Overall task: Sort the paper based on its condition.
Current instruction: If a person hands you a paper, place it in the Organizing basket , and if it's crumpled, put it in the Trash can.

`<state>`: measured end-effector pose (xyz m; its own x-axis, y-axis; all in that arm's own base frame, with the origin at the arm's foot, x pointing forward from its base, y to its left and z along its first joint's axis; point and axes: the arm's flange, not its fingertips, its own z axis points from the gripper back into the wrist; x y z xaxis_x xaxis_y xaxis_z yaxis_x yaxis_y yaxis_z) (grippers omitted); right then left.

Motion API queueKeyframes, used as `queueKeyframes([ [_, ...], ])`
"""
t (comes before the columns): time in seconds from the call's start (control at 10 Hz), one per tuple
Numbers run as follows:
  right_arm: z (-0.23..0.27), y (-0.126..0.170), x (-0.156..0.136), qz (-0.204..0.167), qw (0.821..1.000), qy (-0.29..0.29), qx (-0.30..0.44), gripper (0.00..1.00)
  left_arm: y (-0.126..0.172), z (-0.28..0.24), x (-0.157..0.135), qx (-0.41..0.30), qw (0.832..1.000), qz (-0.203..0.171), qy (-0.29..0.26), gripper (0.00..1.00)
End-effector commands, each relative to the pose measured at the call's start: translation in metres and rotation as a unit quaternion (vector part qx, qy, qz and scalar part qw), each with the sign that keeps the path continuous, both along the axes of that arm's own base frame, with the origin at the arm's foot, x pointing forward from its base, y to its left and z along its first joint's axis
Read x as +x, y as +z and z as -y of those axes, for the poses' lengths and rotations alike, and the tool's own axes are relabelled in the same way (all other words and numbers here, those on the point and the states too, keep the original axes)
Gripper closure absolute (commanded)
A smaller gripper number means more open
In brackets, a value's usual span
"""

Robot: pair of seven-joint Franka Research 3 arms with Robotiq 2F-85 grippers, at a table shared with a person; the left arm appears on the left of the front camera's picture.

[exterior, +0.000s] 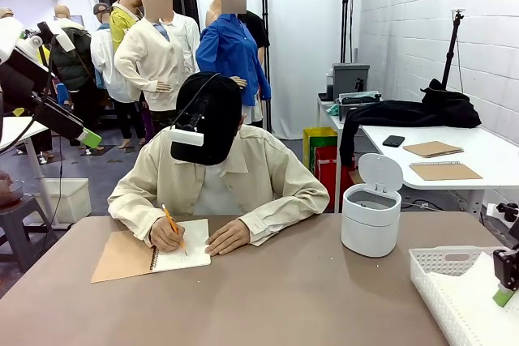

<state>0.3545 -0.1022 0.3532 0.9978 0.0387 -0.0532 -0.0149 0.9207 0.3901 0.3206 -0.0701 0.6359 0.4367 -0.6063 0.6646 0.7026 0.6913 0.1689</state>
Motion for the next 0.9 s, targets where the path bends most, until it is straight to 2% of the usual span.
queueKeyframes([
  [0.0, -0.016, -0.022, -0.031, 0.009, 1.0, -0.002, -0.007, 1.0, 0.0, -0.001, 0.0, 0.002, 1.0, 0.002, -0.001, 0.0],
  [0.1, 0.0, 0.0, 0.0, 0.0, 1.0, 0.0, 0.0, 1.0, 0.0, -0.001, 0.0, 0.002, 1.0, 0.002, -0.001, 0.0],
  [0.3, 0.0, 0.0, 0.0, 0.0, 1.0, 0.0, 0.0, 1.0, 0.0, -0.001, 0.0, 0.002, 1.0, 0.002, -0.001, 0.0],
  [0.4, 0.0, 0.0, 0.0, 0.001, 1.0, 0.0, -0.001, 0.9, 0.0, -0.001, 0.0, 0.002, 1.0, 0.002, -0.001, 0.0],
  [0.6, -0.001, 0.003, 0.0, -0.014, 1.0, 0.013, -0.001, 0.52, 0.0, -0.001, 0.0, 0.002, 1.0, 0.002, -0.001, 0.0],
  [0.8, -0.001, 0.01, -0.003, -0.011, 0.999, 0.023, -0.03, 0.15, 0.0, -0.001, 0.0, 0.002, 1.0, 0.002, -0.001, 0.0],
])
